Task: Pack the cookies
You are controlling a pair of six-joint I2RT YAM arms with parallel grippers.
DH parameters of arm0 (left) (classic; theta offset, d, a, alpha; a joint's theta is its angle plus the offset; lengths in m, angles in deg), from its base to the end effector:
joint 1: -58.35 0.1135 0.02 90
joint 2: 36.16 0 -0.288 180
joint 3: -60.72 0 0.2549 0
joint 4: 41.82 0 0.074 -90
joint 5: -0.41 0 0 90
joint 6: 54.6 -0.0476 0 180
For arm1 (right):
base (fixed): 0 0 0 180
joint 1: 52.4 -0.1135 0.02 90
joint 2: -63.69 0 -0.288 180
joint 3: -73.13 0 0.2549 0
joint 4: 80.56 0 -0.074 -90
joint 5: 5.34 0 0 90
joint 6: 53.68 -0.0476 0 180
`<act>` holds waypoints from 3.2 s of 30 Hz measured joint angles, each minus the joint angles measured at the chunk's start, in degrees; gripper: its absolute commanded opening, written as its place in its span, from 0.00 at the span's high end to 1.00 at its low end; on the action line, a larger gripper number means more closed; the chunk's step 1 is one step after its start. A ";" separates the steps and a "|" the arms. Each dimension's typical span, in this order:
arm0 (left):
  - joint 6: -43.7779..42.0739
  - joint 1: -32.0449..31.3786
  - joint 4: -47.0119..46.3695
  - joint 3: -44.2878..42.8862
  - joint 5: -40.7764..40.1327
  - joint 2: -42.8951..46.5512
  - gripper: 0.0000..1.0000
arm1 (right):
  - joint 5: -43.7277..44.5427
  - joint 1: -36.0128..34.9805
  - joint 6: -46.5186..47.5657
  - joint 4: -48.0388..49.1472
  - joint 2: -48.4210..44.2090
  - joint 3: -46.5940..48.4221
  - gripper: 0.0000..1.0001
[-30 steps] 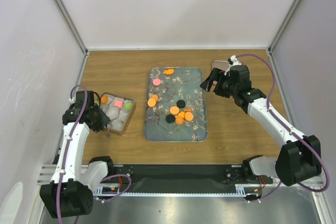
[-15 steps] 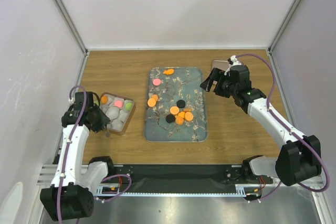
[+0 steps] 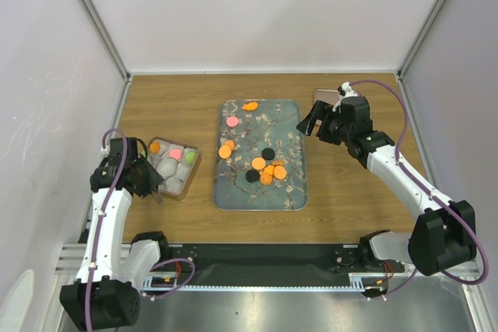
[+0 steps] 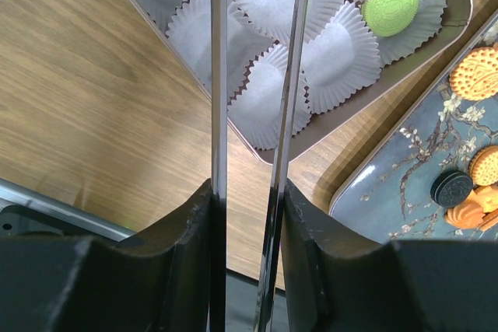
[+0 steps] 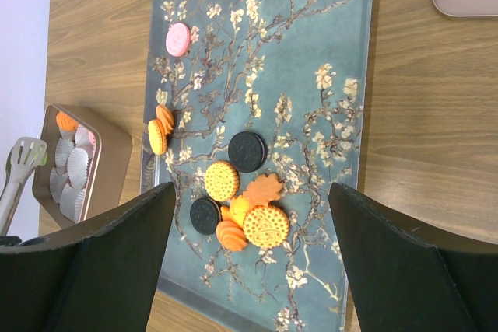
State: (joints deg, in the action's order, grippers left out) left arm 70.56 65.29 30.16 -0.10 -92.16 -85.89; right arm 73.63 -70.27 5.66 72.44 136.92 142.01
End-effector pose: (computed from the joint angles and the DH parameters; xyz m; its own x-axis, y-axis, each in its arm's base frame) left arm 0.1418 0.0194 0.2761 -0.6271 -0.6559 -0.4203 -0.6158 0.7478 -0.2481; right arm 0.2772 0.0989 0.3071 -0.6588 0.3135 -0.6839 -0.1403 0.8419 0.5211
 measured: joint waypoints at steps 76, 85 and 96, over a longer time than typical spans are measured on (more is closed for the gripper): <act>-7.85 -36.28 -9.66 -43.98 -4.31 -54.77 0.48 | 1.11 0.11 0.04 -0.02 0.00 0.00 0.13; -7.80 -35.60 -9.81 -44.11 -4.76 -56.30 0.48 | 1.09 0.11 0.02 -0.02 -0.02 0.00 0.13; -7.80 -34.23 -10.67 -40.17 -4.83 -56.30 0.48 | 1.09 0.11 0.04 -0.02 0.00 0.00 0.13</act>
State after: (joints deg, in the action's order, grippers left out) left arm 62.76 31.07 19.50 -40.27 -96.99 -142.19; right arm 74.73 -70.16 5.71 72.41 136.92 142.01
